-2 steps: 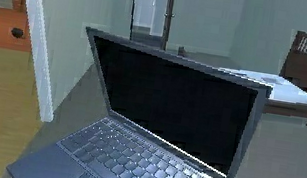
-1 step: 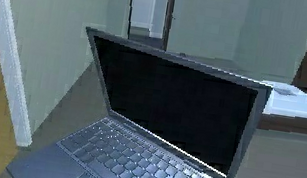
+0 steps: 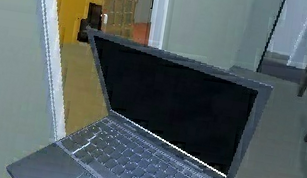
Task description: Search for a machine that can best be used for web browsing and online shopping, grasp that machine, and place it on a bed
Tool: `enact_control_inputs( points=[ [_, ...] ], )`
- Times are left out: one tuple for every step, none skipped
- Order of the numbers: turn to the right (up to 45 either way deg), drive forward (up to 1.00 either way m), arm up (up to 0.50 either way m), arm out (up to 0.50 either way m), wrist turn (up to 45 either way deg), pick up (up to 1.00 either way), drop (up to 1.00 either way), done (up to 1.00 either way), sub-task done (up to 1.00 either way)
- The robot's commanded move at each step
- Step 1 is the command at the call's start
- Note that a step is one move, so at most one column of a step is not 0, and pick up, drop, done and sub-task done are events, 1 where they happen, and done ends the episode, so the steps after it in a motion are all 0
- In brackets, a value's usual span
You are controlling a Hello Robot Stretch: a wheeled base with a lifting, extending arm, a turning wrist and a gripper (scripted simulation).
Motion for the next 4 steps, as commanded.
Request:
enact_control_inputs(
  points=[
    [0.0,1.0,0.0,0.0,0.0,0.0,0.0,0.0,0.0],
    [-9.0,0.0,0.0,0.0,0.0,0.0,0.0,0.0,0.0],
    [0.0,0.2,0.0,0.0,0.0,0.0,0.0,0.0,0.0],
    [-15.0,0.0,0.0,0.0,0.0,0.0,0.0,0.0,0.0]
  ],
)
